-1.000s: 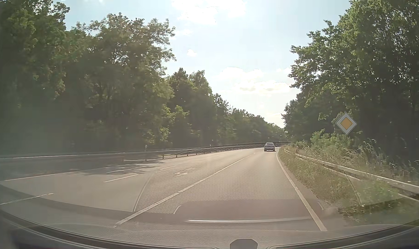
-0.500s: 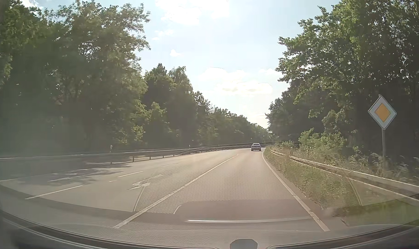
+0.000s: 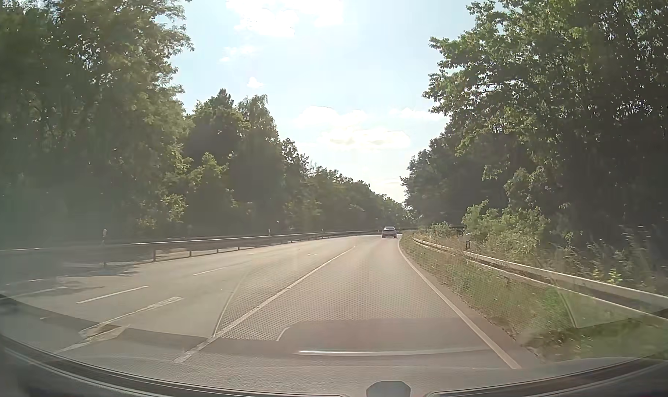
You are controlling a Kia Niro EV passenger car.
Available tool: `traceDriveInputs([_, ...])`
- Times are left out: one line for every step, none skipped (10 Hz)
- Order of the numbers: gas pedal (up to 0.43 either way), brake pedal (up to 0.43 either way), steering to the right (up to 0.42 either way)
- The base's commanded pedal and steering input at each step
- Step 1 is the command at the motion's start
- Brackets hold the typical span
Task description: Follow the waypoints while adhering to traffic rules and regulations
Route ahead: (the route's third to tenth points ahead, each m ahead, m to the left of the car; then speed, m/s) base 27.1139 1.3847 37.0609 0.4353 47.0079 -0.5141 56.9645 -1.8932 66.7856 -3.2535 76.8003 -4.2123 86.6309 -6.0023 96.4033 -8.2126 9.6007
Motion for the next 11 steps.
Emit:
traceDriveInputs([0.512,0.03,0.024])
traceDriveInputs([0.512,0.03,0.016])
traceDriveInputs([0.512,0.03,0.014])
traceDriveInputs([0.512,0.037,0.014])
traceDriveInputs([0.512,0.03,0.013])
traceDriveInputs([0.512,0.03,0.014])
traceDriveInputs([0.512,0.03,0.014])
traceDriveInputs([0.512,0.03,0.013])
traceDriveInputs([0.512,0.03,0.013])
traceDriveInputs([0.512,0.03,0.013])
traceDriveInputs([0.512,0.03,0.013])
